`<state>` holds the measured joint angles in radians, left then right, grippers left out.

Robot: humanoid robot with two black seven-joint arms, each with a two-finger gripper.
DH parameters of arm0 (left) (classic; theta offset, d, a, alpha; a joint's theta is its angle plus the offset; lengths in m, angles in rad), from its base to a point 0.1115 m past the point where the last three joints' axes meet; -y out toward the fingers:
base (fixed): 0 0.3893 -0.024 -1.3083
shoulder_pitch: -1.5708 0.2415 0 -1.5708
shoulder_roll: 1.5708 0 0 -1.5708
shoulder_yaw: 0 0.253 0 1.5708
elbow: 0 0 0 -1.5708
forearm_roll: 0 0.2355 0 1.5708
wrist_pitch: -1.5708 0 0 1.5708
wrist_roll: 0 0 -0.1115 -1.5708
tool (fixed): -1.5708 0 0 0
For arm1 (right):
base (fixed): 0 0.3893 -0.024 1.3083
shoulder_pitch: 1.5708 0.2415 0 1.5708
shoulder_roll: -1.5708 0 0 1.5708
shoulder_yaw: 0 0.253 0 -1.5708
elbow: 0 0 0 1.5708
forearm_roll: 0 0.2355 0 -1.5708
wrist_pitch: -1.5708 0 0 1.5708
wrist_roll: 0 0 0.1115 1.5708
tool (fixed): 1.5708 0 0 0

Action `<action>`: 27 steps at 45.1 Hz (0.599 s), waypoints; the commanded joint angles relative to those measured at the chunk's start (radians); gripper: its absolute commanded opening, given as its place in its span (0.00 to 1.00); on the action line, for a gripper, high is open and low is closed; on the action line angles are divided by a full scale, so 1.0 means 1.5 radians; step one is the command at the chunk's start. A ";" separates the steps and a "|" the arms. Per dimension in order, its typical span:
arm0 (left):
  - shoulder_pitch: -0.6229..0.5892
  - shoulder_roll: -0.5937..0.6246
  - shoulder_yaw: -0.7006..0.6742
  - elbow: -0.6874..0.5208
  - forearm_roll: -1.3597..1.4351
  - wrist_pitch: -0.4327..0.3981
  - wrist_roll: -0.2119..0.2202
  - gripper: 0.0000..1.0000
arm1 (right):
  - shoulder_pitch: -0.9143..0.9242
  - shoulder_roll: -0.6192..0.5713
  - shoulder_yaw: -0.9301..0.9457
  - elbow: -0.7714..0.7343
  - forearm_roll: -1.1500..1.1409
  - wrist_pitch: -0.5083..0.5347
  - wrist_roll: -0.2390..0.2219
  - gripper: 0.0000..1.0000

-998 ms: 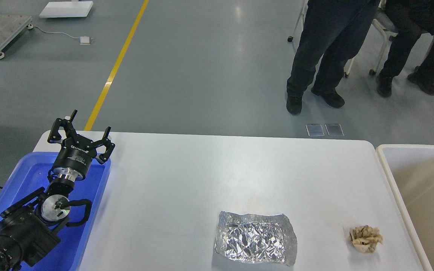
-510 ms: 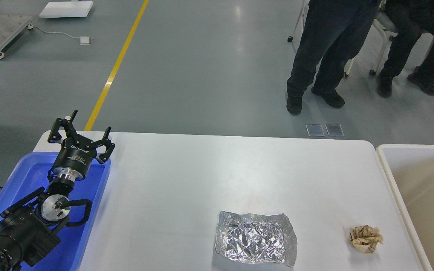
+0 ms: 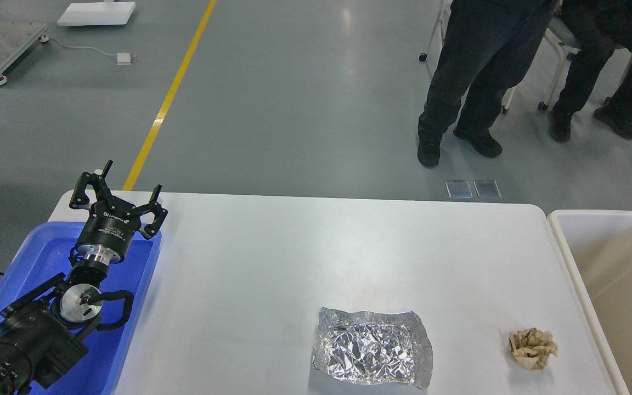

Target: Tidy desktop

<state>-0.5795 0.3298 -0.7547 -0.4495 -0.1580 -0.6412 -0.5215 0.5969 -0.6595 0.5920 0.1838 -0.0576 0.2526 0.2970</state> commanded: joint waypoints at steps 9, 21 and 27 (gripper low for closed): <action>0.000 0.000 0.000 0.000 0.000 0.000 0.000 1.00 | 0.034 0.004 0.113 0.105 0.210 0.036 -0.075 1.00; 0.000 0.000 0.000 0.000 0.000 0.000 0.000 1.00 | 0.081 0.021 0.115 0.237 0.220 0.034 -0.075 1.00; 0.000 0.000 0.000 0.000 0.000 0.000 0.000 1.00 | 0.114 0.071 0.115 0.247 0.219 0.035 -0.075 1.00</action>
<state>-0.5800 0.3298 -0.7547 -0.4495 -0.1579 -0.6413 -0.5215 0.6943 -0.6297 0.7537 0.4644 0.2462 0.3012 0.1935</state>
